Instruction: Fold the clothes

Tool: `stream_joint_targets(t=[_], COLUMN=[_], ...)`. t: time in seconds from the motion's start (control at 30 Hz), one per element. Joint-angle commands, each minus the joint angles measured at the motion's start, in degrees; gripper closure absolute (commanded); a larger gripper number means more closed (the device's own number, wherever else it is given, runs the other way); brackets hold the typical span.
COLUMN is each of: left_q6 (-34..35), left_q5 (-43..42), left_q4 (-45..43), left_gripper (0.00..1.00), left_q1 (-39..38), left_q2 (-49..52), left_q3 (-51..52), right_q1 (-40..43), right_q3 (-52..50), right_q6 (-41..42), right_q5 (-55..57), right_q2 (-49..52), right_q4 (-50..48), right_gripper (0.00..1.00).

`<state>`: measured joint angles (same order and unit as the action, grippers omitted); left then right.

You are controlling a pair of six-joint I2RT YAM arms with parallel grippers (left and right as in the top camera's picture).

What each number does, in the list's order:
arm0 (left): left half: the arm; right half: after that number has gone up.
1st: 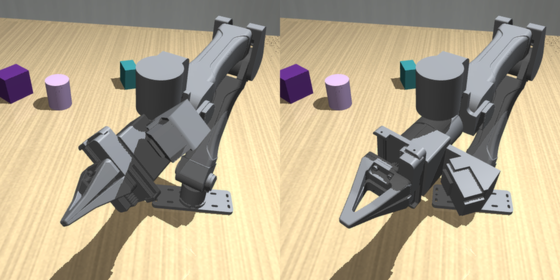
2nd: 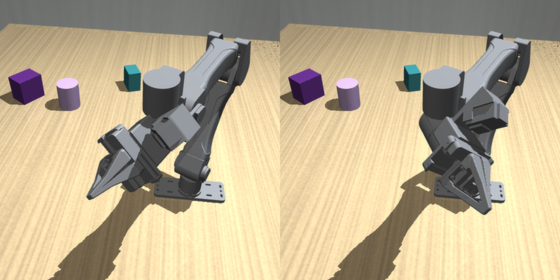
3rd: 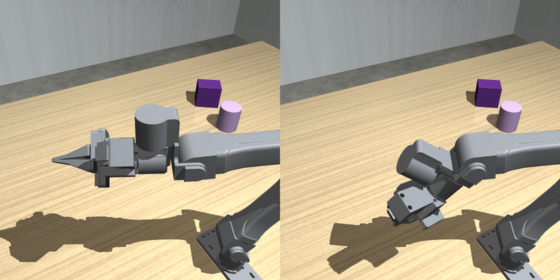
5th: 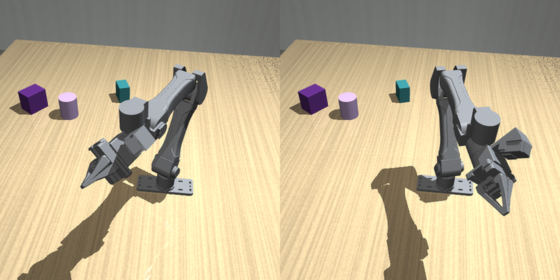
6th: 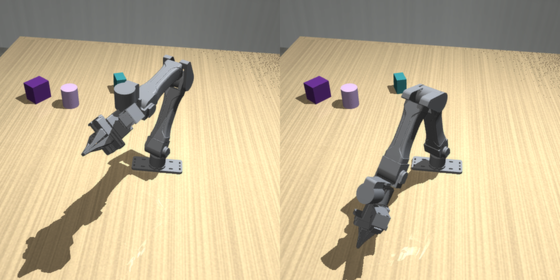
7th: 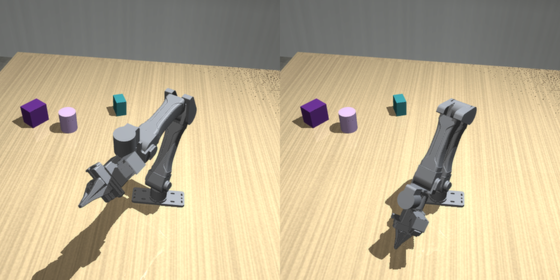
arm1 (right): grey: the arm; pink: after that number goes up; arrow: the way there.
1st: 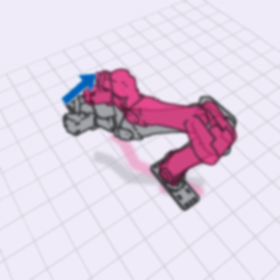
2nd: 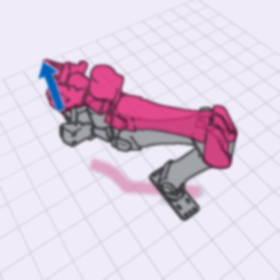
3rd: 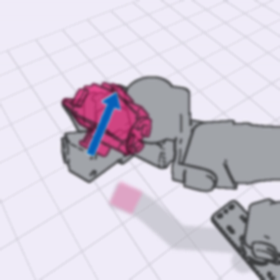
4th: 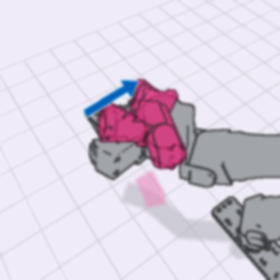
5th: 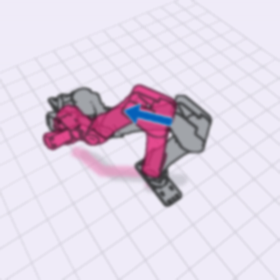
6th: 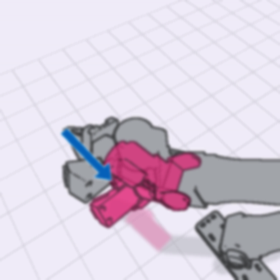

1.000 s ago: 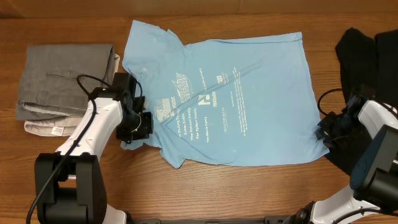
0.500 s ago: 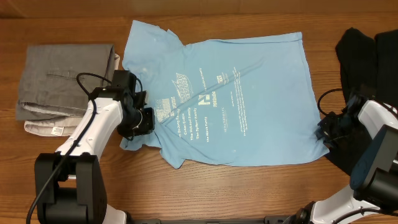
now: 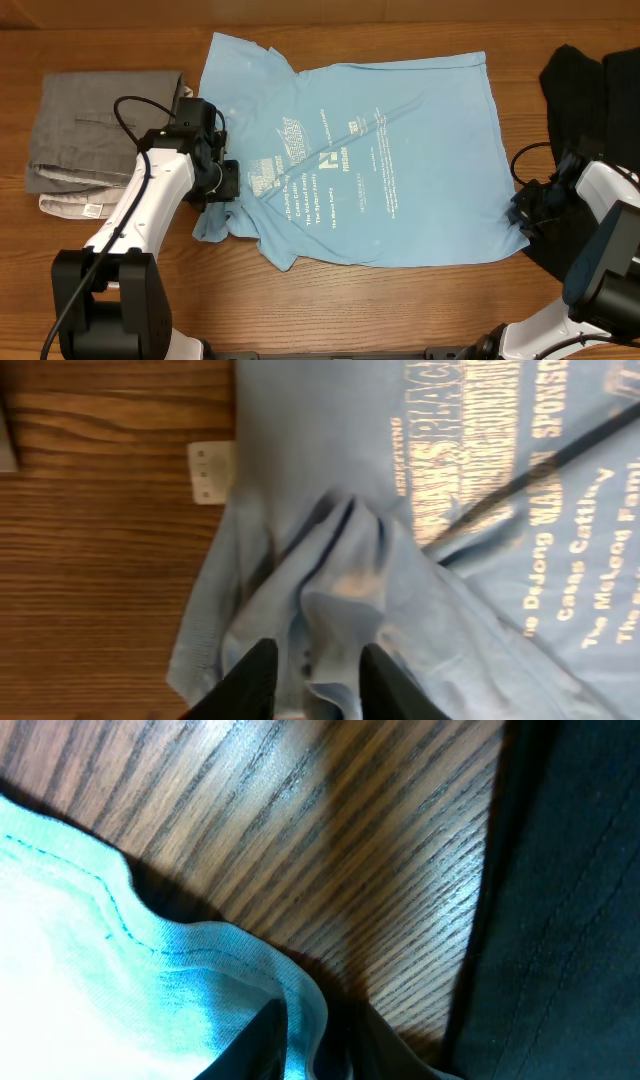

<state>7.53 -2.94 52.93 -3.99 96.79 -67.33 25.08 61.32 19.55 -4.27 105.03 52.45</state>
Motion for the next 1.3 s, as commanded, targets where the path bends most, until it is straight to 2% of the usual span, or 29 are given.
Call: stream_joint_targets(t=[0.0, 0.03, 0.17, 0.27, 0.4, 0.7, 1.27], left_q6=[-3.50, -5.66, -6.71, -7.37, -7.39, -7.13, -5.31], left_q5=[1.62, 0.26, 0.07, -3.67, -6.36, -6.21, -5.46], left_q4=[-0.57, -1.27, -1.07, -0.63, 0.11, 2.82, 5.16], left_gripper=[0.62, 0.56, 0.50, 0.52, 0.63, 0.62, 0.91], left_q1=[0.28, 0.28, 0.28, 0.26, 0.22, 0.22, 0.22], left_q2=[0.44, 0.44, 0.61, 0.66, 0.66, 0.66, 0.66], left_q3=[-0.76, -0.20, 0.59, 1.90, 4.15, 6.12, 6.10], right_q1=[-0.28, -0.28, -0.28, -0.28, -0.28, -0.28, -0.28], right_q3=[-1.60, -1.60, -1.60, -1.60, -1.60, -1.60, -1.60], right_q6=[0.20, 0.20, 0.17, 0.17, 0.20, 0.20, 0.15], right_q5=[-1.40, -1.40, -1.40, -1.40, -1.40, -1.42, -1.81], right_q2=[1.70, 1.70, 1.70, 1.70, 1.70, 1.70, 1.70], right_q4=[-1.40, -1.42, -1.42, -1.38, -1.38, -1.42, -1.22], right_gripper=[0.75, 0.74, 0.74, 0.74, 0.74, 0.74, 0.74])
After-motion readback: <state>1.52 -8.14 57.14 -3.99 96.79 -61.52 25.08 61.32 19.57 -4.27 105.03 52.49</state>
